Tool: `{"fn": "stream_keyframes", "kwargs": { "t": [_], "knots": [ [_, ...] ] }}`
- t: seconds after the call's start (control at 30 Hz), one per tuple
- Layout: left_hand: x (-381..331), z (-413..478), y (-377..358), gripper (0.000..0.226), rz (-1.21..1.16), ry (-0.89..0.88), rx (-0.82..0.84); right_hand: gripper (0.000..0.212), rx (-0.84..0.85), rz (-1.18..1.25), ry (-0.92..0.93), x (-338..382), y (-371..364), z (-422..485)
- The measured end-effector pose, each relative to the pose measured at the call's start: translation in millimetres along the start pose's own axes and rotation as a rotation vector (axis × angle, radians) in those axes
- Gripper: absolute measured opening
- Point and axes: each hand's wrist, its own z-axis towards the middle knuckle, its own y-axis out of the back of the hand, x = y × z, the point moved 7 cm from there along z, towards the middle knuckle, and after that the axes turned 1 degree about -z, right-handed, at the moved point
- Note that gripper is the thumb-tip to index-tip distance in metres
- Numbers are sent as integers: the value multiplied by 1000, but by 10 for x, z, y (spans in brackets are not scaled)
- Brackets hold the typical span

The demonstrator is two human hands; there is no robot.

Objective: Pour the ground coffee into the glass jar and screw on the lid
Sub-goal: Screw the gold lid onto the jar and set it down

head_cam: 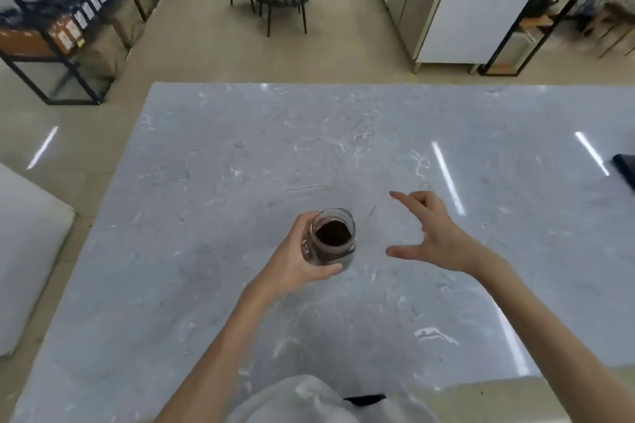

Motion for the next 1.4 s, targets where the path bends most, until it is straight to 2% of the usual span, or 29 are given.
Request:
{"fn": "stream_keyframes", "kwargs": {
  "t": [0.1,0.2,0.47,0.57,0.73,0.93,1.2,1.4],
  "knots": [
    [109,-134,-75,81,9,-7,-13,100,-64,-22,-60,-169,-52,-288],
    [43,-178,-257,81,28,-58,-9,98,-135,57,-71,-301,-4,-564],
    [24,-102,-521,86,62,-92,-1,98,-94,91,-100,-544,57,-776],
    [55,-170,-465,87,75,-104,-58,99,-100,100,-78,-585,66,-700],
    [336,-304,-306,84,77,3,-159,99,-61,64,-42,-676,-74,-530],
    [604,-185,-488,83,177,131,-83,98,32,-39,7,-780,-323,-292],
    [706,-33,-631,80,251,160,-83,96,-15,-56,39,-982,-471,-216],
    [743,18,-615,79,268,192,-110,98,56,-143,101,-1017,-491,-132]
  ]
}}
